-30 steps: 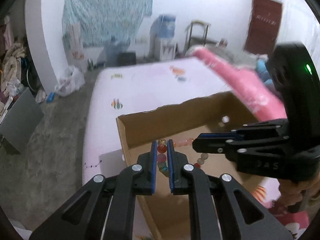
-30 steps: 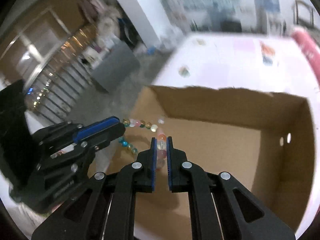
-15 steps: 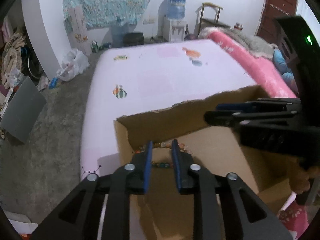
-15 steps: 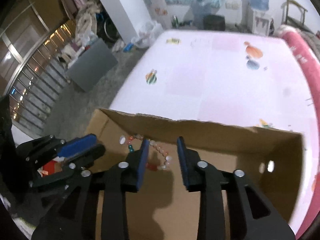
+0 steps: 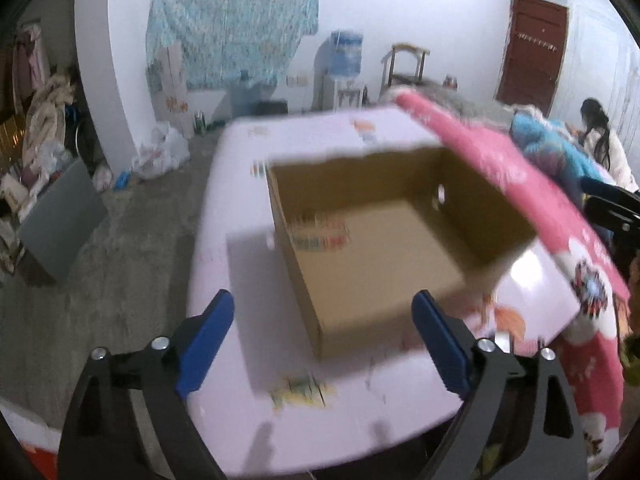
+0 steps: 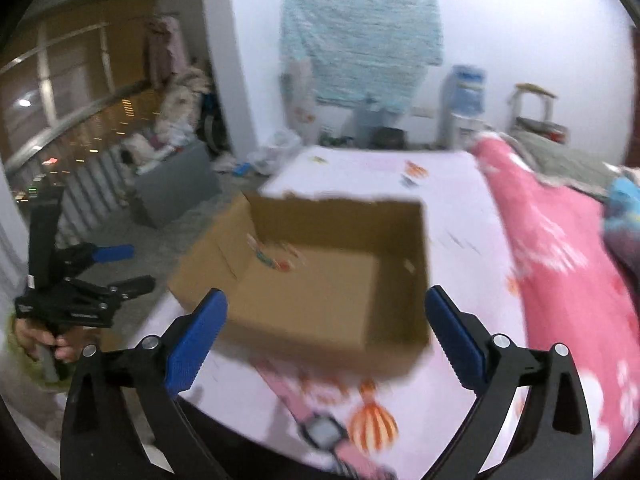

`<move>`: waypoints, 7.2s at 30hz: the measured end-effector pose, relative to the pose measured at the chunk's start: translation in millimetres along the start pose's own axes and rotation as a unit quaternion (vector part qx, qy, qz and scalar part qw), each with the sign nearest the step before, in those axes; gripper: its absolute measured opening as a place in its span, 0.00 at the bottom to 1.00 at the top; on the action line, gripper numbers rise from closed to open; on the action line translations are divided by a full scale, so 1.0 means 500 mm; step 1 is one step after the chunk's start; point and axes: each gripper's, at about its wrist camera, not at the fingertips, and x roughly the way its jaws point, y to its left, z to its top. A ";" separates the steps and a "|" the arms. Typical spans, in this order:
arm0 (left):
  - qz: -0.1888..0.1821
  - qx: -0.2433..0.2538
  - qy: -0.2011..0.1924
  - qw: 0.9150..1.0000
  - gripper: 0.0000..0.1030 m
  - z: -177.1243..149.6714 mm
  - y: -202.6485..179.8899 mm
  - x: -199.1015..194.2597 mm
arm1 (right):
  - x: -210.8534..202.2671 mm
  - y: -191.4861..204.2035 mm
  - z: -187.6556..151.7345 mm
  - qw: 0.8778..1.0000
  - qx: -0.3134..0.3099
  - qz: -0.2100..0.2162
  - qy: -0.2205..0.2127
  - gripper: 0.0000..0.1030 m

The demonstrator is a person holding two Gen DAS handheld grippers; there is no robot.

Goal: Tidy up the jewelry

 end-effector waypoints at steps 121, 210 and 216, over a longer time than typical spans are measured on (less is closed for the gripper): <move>0.094 -0.027 0.136 0.986 0.96 -0.152 -0.089 0.205 | 0.184 0.023 -0.242 0.978 -0.041 0.023 0.201 0.43; -0.156 0.140 0.000 0.978 0.05 -0.022 -0.299 0.034 | -0.046 -0.005 -0.157 0.995 -0.078 -0.045 0.040 0.01; -0.148 0.127 -0.067 0.978 0.04 0.058 -0.264 -0.039 | -0.056 0.016 -0.045 0.993 -0.112 -0.025 -0.025 0.01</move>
